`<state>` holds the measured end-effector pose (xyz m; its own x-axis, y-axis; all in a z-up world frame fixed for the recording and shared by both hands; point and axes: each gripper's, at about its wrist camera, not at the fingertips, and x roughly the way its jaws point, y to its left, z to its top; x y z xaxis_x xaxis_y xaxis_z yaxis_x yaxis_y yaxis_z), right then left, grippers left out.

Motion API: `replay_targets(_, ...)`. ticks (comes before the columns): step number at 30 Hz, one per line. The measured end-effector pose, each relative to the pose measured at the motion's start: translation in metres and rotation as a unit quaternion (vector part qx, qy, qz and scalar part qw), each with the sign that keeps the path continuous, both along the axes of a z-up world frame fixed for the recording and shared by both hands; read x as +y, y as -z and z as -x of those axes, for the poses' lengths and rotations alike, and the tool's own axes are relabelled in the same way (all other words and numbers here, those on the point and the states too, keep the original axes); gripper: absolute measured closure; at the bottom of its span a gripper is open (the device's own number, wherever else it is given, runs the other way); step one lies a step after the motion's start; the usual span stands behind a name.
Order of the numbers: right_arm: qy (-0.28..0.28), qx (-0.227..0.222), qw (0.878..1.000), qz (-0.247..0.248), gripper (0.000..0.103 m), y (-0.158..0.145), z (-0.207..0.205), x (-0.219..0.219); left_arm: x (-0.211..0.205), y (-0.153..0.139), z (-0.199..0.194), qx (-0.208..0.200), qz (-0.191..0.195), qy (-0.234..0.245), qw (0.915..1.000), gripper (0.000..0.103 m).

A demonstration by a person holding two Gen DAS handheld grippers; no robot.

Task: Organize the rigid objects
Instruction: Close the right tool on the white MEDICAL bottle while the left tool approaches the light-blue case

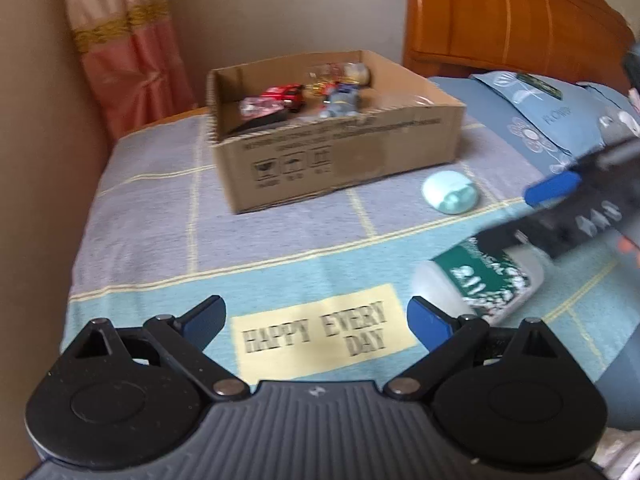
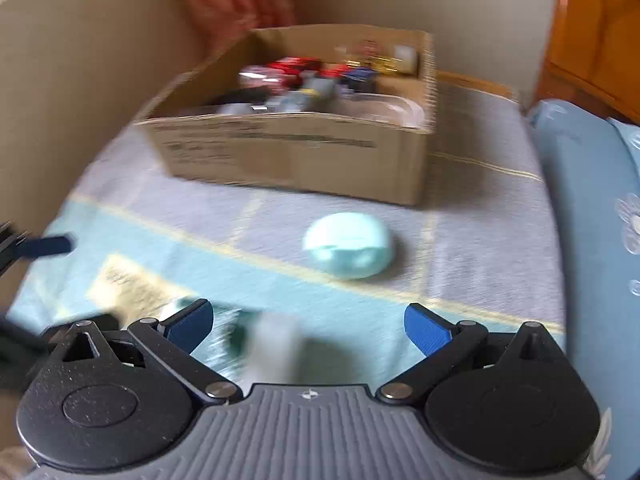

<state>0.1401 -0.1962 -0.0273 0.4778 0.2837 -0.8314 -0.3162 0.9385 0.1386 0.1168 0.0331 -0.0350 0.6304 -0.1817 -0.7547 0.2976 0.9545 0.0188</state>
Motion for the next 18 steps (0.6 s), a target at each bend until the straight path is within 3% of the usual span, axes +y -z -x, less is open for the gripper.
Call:
replay_targets(9, -0.019, 0.071, 0.997, -0.029, 0.000, 0.019, 0.011, 0.039, 0.024, -0.004, 0.003, -0.010, 0.010, -0.024, 0.9996, 0.007)
replay_targets(18, 0.037, 0.045, 0.997, 0.044, 0.000, 0.034, 0.007, 0.053, 0.032, -0.007, -0.002, -0.014, 0.010, -0.033, 0.9993, 0.006)
